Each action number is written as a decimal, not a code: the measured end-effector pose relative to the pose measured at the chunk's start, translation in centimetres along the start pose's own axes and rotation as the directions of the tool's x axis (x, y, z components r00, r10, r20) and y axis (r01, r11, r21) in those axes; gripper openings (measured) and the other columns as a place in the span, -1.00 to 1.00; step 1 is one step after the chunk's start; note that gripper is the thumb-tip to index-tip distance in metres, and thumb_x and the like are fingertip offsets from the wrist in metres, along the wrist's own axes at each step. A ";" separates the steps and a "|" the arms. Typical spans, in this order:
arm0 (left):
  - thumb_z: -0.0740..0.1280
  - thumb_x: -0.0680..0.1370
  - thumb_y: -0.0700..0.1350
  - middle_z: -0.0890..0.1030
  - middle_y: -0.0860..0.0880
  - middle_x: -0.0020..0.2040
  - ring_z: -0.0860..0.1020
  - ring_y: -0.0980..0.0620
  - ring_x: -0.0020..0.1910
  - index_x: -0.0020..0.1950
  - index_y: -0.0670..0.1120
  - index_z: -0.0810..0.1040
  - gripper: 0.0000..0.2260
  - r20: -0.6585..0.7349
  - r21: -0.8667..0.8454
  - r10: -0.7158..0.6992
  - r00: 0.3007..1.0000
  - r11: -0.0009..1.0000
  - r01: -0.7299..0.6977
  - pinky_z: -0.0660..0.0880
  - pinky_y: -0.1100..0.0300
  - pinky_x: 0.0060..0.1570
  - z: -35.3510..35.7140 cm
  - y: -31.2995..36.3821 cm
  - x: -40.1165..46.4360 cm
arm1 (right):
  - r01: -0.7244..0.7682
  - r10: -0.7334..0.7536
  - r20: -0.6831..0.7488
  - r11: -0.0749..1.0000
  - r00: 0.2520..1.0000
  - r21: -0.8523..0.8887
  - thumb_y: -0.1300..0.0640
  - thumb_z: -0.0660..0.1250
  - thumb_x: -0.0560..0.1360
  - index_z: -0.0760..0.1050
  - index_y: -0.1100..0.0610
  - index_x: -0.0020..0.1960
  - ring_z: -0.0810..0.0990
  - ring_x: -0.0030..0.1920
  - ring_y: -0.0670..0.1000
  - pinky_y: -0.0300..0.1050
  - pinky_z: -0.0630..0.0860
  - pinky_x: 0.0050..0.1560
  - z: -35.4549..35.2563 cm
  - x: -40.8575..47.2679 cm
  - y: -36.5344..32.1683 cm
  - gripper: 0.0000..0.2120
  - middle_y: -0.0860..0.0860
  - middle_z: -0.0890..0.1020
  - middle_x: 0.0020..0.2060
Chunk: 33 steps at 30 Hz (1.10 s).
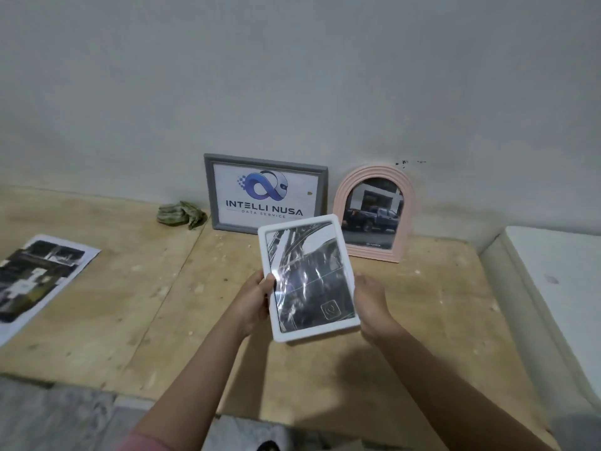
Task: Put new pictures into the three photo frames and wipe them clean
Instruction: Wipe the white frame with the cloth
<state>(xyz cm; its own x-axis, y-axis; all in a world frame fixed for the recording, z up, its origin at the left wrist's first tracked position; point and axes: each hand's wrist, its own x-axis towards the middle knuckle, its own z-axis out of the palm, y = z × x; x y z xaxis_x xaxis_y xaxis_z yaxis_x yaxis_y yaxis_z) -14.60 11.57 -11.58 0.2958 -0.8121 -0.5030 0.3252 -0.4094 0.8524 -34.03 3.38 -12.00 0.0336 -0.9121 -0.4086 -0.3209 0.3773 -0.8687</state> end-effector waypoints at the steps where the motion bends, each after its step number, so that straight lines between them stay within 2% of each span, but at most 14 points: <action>1: 0.16 0.63 -0.10 0.58 -0.19 0.00 0.52 -0.16 -0.04 0.18 -0.06 0.49 -0.82 -0.039 -0.005 -0.002 0.999 1.000 0.002 0.47 -0.20 0.15 -0.4 -0.1 -0.2 | 0.003 -0.002 0.030 1.000 1.000 -0.018 -0.17 0.02 0.59 0.56 0.04 -0.13 0.64 -0.22 0.20 0.14 0.60 -0.16 0.5 0.0 -0.1 -0.56 0.15 0.65 -0.23; 4: 0.19 0.61 -0.16 0.50 -0.19 -0.06 0.43 -0.11 -0.10 0.03 -0.10 0.53 -0.87 -0.172 -0.040 -0.011 0.985 0.999 0.004 0.50 -0.07 -0.01 -2.3 -0.2 -1.3 | 0.004 0.003 0.096 0.998 0.995 -0.066 -0.26 0.02 0.54 0.57 -0.02 -0.17 0.66 -0.21 0.22 0.26 0.60 -0.11 2.5 -0.1 -0.3 -0.54 0.12 0.66 -0.26; 8: 0.20 0.61 -0.22 0.59 -0.14 -0.14 0.55 -0.08 -0.21 0.03 -0.14 0.56 -0.85 -0.309 -0.107 -0.004 0.951 0.994 -0.031 0.56 -0.02 -0.06 -6.9 0.0 -3.2 | -0.002 0.019 0.181 0.996 0.983 -0.095 -0.21 0.03 0.55 0.57 0.01 -0.18 0.62 -0.25 0.17 0.22 0.60 -0.06 7.6 -1.7 -1.5 -0.55 0.06 0.63 -0.30; 10: 0.21 0.61 -0.24 0.61 -0.13 -0.16 0.59 -0.05 -0.29 0.06 -0.19 0.56 -0.85 -0.328 -0.171 -0.002 0.945 0.984 -0.057 0.59 0.06 -0.20 -9.7 0.2 -4.2 | -0.001 0.021 0.206 0.995 0.978 -0.098 -0.23 0.04 0.51 0.57 0.01 -0.17 0.63 -0.19 0.19 0.21 0.59 -0.03 10.6 -1.8 -1.2 -0.56 0.06 0.65 -0.26; 12: 0.20 0.61 -0.25 0.61 -0.14 -0.15 0.59 -0.06 -0.28 0.12 -0.22 0.54 -0.84 -0.335 -0.236 -0.007 0.942 0.969 -0.077 0.58 0.12 -0.33 -12.9 0.2 -5.1 | -0.005 0.029 0.245 0.995 0.969 -0.098 -0.31 0.04 0.41 0.58 -0.01 -0.13 0.62 -0.14 0.20 0.21 0.58 0.01 14.4 -0.8 0.3 -0.52 0.06 0.66 -0.22; 15: 0.17 0.63 -0.21 0.61 -0.11 -0.19 0.58 -0.03 -0.31 0.14 -0.18 0.52 -0.83 -0.328 -0.254 0.009 0.945 0.962 -0.097 0.55 0.16 -0.39 -17.8 0.8 -6.6 | -0.003 0.029 0.296 0.996 0.955 -0.087 -0.37 0.04 0.30 0.58 -0.05 -0.05 0.63 -0.11 0.23 0.22 0.58 0.01 19.7 -0.9 1.1 -0.47 0.06 0.68 -0.16; 18: 0.14 0.65 -0.13 0.58 -0.10 -0.15 0.57 -0.07 -0.23 0.15 -0.13 0.48 -0.82 -0.338 -0.235 0.040 0.940 0.964 -0.125 0.55 0.11 -0.32 -23.3 1.5 -7.8 | 0.033 -0.007 0.345 0.997 0.939 -0.069 -0.21 0.12 0.42 0.60 0.04 -0.15 0.64 -0.16 0.23 0.20 0.59 -0.04 24.8 -4.8 -2.0 -0.60 0.10 0.67 -0.24; 20: 0.12 0.66 -0.12 0.53 -0.09 -0.16 0.52 -0.06 -0.22 0.15 -0.13 0.47 -0.82 -0.372 -0.242 0.052 0.927 0.958 -0.151 0.54 0.14 -0.39 -26.9 2.0 -8.5 | 0.035 -0.016 0.368 0.998 0.930 -0.047 -0.04 0.18 0.50 0.61 0.12 -0.19 0.62 -0.23 0.19 0.08 0.60 -0.12 27.9 -7.4 -4.4 -0.68 0.11 0.67 -0.28; 23: 0.11 0.66 -0.12 0.53 -0.12 -0.11 0.52 -0.08 -0.20 0.18 -0.14 0.46 -0.80 -0.412 -0.254 0.050 0.910 0.953 -0.167 0.56 0.12 -0.38 -31.0 2.5 -9.1 | 0.013 -0.019 0.423 1.000 0.906 0.015 0.21 0.24 0.49 0.61 0.22 -0.17 0.58 -0.37 0.12 -0.04 0.55 -0.27 31.6 -9.1 -6.5 -0.81 0.14 0.64 -0.33; 25: 0.11 0.66 -0.13 0.56 -0.16 -0.06 0.53 -0.12 -0.15 0.19 -0.14 0.46 -0.80 -0.433 -0.272 0.042 0.901 0.946 -0.174 0.57 0.05 -0.28 -32.6 2.8 -9.3 | 0.003 -0.024 0.425 0.999 0.905 0.050 0.26 0.24 0.49 0.60 0.24 -0.14 0.57 -0.43 0.05 -0.18 0.52 -0.41 33.1 -9.2 -7.3 -0.84 0.11 0.62 -0.35; 27: 0.11 0.66 -0.15 0.57 -0.12 -0.12 0.54 -0.07 -0.21 0.14 -0.14 0.48 -0.82 -0.458 -0.304 0.032 0.888 0.934 -0.190 0.54 0.07 -0.25 -34.3 3.4 -9.3 | -0.013 -0.013 0.402 0.998 0.916 0.062 0.26 0.20 0.53 0.58 0.24 -0.05 0.57 -0.40 0.01 -0.26 0.46 -0.49 35.4 -8.1 -7.7 -0.83 0.10 0.63 -0.28; 30: 0.11 0.66 -0.16 0.56 -0.01 -0.32 0.54 0.05 -0.39 0.08 -0.13 0.47 -0.84 -0.490 -0.325 0.012 0.871 0.925 -0.196 0.51 0.17 -0.40 -36.2 4.3 -8.5 | 0.007 -0.012 0.347 1.000 0.938 0.014 0.22 0.16 0.55 0.52 0.20 0.10 0.58 -0.23 0.04 -0.13 0.50 -0.30 38.9 -4.8 -8.0 -0.79 0.10 0.62 -0.10; 33: 0.11 0.66 -0.18 0.52 0.09 -0.52 0.48 0.15 -0.59 0.06 -0.15 0.44 -0.87 -0.518 -0.318 -0.006 0.855 0.930 -0.186 0.42 0.31 -0.56 -37.4 5.3 -7.1 | 0.127 -0.083 0.244 0.977 0.966 -0.169 0.19 0.19 0.51 0.48 0.13 0.19 0.55 -0.12 0.05 -0.06 0.52 -0.10 41.6 -0.9 -9.2 -0.73 0.03 0.55 0.02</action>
<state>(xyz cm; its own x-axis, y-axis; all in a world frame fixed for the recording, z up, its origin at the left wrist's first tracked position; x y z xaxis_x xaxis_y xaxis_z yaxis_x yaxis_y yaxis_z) 18.65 30.71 -8.85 0.7165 -0.4763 -0.5097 0.5328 -0.0979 0.8406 8.31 7.40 -15.27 0.2898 -0.8737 -0.3907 -0.4690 0.2262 -0.8537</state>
